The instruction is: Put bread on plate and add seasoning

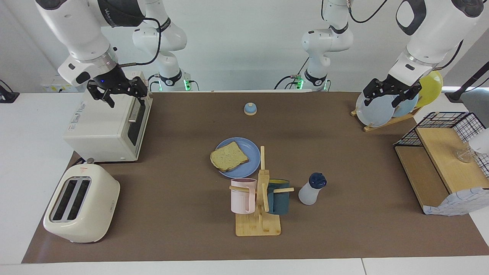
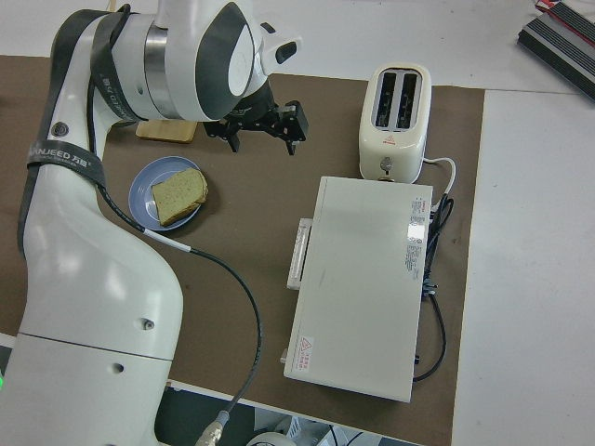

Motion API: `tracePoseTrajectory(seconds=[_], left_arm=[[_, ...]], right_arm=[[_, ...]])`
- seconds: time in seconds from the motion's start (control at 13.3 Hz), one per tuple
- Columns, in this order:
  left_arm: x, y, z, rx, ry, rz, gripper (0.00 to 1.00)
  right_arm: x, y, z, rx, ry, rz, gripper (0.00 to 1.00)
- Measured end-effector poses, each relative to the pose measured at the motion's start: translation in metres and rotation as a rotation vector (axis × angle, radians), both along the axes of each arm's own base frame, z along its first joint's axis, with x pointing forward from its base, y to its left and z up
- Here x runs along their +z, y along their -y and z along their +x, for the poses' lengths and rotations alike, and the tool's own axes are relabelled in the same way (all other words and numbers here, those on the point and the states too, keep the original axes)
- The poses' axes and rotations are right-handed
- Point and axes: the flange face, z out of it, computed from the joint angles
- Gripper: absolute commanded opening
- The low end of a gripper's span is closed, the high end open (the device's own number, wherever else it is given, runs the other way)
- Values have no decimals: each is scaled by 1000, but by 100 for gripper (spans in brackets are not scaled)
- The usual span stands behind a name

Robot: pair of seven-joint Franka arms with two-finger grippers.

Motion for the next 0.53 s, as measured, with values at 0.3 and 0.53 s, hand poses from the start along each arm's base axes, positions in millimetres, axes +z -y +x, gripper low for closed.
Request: tracePoseTrajectory(seconds=[0.3, 0.53], left_arm=[[1, -4, 0, 15, 4, 0, 100], [2, -6, 0, 53, 3, 3, 100]], right_arm=[[0, 0, 0, 0, 0, 0, 100], [0, 0, 0, 0, 0, 0, 100]])
